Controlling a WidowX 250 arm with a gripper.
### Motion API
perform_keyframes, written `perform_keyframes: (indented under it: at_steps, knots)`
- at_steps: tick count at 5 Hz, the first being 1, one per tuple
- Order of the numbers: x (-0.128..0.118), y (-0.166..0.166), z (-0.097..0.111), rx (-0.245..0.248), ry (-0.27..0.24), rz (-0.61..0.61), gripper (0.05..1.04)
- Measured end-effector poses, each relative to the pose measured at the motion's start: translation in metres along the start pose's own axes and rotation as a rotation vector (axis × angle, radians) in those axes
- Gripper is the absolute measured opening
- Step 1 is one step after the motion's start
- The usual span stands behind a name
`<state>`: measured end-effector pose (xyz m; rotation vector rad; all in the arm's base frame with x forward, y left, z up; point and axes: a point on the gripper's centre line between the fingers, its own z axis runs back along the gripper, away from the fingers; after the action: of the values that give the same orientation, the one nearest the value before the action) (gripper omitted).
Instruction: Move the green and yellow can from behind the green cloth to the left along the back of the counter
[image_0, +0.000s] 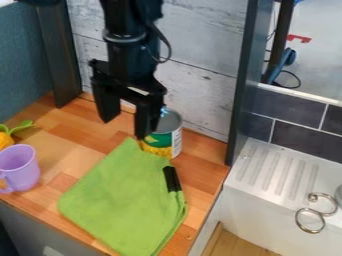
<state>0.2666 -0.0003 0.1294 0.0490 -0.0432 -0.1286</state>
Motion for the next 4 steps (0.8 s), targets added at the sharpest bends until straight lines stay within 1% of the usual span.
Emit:
perform_keyframes:
  at_steps: [1, 2, 3, 4]
  knots:
    - [0.016, -0.008, -0.008, -0.045, -0.028, -0.026, 1.001]
    - [0.039, -0.02, -0.02, -0.068, -0.01, -0.129, 1.001]
    - [0.052, -0.027, -0.026, -0.091, -0.046, -0.168, 1.001]
    - [0.057, -0.029, -0.033, -0.102, -0.059, -0.178, 1.001]
